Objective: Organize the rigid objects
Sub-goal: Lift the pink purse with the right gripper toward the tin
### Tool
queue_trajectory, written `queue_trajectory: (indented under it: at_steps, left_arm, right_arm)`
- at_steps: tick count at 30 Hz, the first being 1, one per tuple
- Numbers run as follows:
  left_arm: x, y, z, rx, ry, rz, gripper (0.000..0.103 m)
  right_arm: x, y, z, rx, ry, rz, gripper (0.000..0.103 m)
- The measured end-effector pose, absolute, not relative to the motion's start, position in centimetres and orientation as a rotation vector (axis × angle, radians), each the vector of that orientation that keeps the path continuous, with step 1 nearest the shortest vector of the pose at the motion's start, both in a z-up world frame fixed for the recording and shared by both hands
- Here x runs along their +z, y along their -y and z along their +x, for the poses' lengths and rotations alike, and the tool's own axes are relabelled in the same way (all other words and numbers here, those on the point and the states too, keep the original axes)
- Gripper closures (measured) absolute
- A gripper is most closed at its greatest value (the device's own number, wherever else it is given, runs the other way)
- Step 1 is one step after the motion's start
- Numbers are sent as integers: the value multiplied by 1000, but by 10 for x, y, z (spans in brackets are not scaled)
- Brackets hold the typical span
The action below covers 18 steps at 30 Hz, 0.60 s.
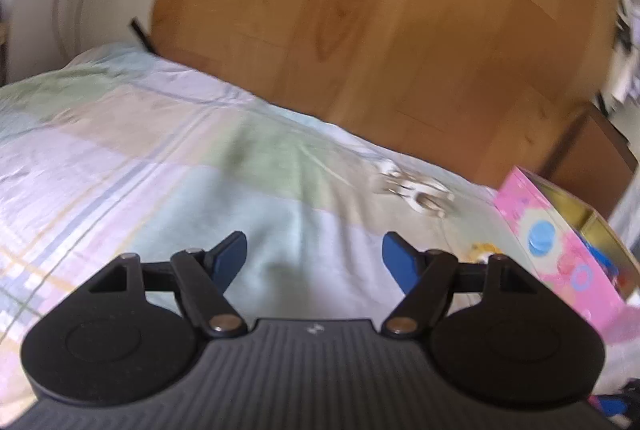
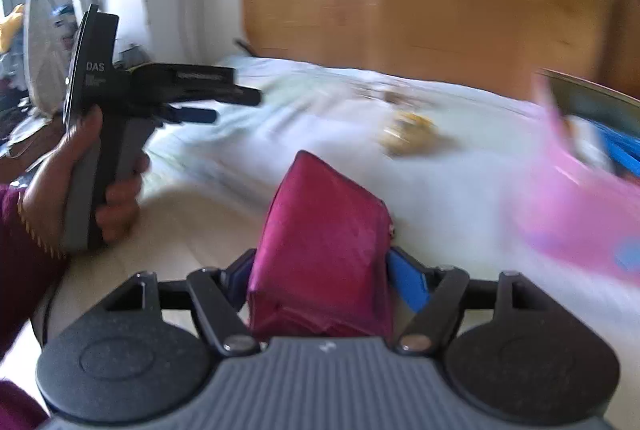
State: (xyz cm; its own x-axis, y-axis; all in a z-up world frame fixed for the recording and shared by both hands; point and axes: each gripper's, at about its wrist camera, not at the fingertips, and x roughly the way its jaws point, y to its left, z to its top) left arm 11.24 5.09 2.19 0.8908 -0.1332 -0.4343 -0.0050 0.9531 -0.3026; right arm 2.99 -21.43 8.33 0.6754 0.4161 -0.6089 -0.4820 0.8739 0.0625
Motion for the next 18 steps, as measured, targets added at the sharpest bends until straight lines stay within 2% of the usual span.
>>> queue_trajectory:
  at_steps: [4, 7, 14, 18]
  left_arm:
    - [23, -31, 107, -133, -477, -206, 27]
    - [24, -10, 101, -176, -494, -130, 27]
    - [25, 38, 73, -349, -550, -122, 27]
    - [34, 81, 53, -448, -538, -11, 16]
  right_arm:
    - [83, 257, -2, 399, -642, -56, 31]
    - [78, 279, -7, 363, -645, 37, 24]
    - [77, 286, -6, 373, -615, 96, 23]
    - [74, 296, -8, 380, -605, 139, 23]
